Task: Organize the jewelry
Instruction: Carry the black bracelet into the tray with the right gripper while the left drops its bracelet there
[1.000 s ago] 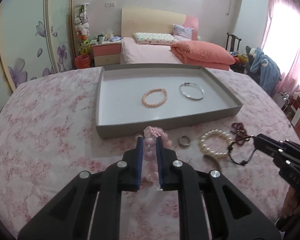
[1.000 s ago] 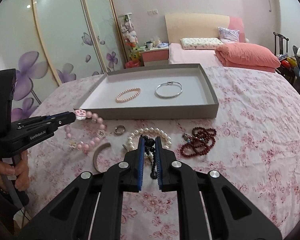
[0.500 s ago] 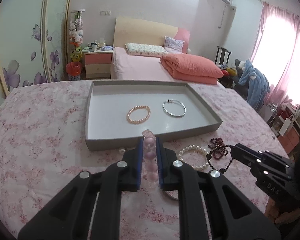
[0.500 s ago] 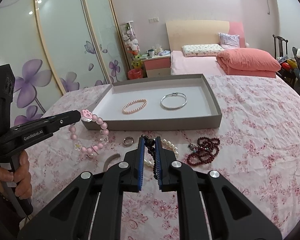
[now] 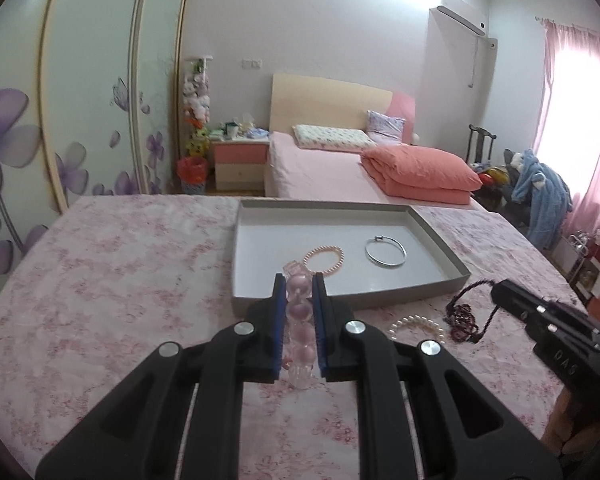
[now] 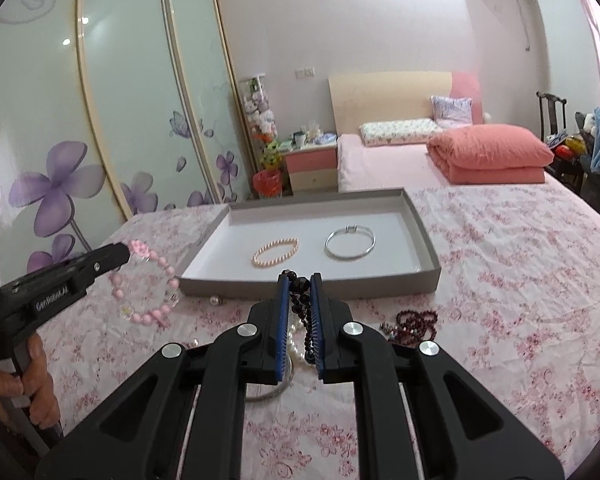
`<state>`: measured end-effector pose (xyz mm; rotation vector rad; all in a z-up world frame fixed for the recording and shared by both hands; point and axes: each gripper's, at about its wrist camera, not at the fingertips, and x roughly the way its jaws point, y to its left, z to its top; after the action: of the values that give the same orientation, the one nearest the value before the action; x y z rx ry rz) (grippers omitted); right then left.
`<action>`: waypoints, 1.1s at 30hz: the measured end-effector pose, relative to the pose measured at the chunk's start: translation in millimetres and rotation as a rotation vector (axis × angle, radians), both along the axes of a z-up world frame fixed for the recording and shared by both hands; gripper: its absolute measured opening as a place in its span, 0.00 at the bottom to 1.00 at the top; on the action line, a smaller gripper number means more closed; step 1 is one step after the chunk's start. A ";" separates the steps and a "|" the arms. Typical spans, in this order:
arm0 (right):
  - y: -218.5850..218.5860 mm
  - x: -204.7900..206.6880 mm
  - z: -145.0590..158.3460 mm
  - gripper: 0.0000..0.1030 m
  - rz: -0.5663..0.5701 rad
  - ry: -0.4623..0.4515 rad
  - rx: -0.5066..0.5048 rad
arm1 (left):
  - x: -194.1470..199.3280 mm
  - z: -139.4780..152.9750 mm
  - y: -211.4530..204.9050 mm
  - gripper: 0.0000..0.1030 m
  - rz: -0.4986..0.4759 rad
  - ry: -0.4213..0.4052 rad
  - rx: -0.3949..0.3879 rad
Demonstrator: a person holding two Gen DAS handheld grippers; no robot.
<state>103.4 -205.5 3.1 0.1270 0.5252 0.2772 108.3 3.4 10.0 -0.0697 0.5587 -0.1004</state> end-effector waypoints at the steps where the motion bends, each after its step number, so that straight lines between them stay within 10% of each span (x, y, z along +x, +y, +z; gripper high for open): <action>1: 0.3 -0.4 2.0 0.11 -0.006 -0.012 -0.003 | -1.5 0.9 -0.5 0.13 0.006 -0.007 0.008; 33: 6.2 33.4 31.0 0.11 -0.115 -0.187 -0.066 | 34.6 7.4 -22.5 0.13 0.093 -0.063 0.127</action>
<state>136.9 -199.3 34.1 0.0661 0.3395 0.1570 142.9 -19.1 17.5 0.0314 0.4974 0.0233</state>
